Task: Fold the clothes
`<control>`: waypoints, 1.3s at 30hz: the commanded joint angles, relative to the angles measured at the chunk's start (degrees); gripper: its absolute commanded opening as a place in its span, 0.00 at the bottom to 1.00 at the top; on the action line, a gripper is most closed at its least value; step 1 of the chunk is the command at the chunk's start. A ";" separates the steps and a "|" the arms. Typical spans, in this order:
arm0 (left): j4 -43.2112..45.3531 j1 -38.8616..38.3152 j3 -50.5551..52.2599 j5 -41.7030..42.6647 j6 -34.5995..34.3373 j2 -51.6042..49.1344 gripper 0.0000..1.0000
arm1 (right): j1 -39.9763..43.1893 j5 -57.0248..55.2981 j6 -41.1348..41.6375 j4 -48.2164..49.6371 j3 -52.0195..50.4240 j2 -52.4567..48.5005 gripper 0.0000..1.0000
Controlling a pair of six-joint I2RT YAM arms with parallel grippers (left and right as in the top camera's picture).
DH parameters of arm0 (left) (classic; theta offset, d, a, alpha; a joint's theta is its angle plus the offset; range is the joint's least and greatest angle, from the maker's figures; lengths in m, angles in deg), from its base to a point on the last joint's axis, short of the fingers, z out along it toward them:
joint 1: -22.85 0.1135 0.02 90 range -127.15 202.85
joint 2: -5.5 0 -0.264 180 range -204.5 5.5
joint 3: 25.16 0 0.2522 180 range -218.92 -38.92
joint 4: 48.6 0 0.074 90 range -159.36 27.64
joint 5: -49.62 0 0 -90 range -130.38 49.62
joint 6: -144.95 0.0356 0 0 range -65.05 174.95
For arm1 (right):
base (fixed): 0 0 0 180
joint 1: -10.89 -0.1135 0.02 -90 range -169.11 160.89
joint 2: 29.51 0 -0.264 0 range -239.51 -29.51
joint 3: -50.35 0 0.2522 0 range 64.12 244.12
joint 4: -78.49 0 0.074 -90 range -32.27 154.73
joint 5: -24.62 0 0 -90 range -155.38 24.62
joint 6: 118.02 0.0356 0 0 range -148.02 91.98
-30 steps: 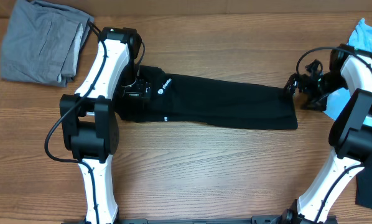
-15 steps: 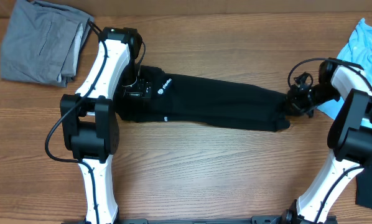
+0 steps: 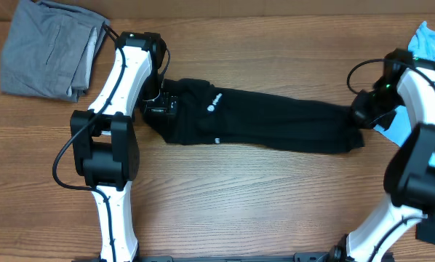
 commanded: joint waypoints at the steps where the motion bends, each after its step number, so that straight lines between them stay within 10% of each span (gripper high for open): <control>1: 0.24 -0.02 -0.28 -0.28 -1.05 1.20 1.00 | -2.67 -4.37 2.12 0.13 2.34 6.75 0.04; 19: 0.11 -0.02 -0.28 -0.31 -1.86 1.20 1.00 | -24.52 0.00 6.84 4.35 0.96 1.75 0.04; 27: 0.07 -0.02 -0.28 -0.31 -1.86 1.20 1.00 | -28.74 3.78 7.06 7.17 0.96 -1.18 0.19; 39: 0.02 -0.02 -0.28 -0.31 -1.86 1.20 1.00 | -21.97 -5.95 6.88 -2.45 9.64 -1.16 0.91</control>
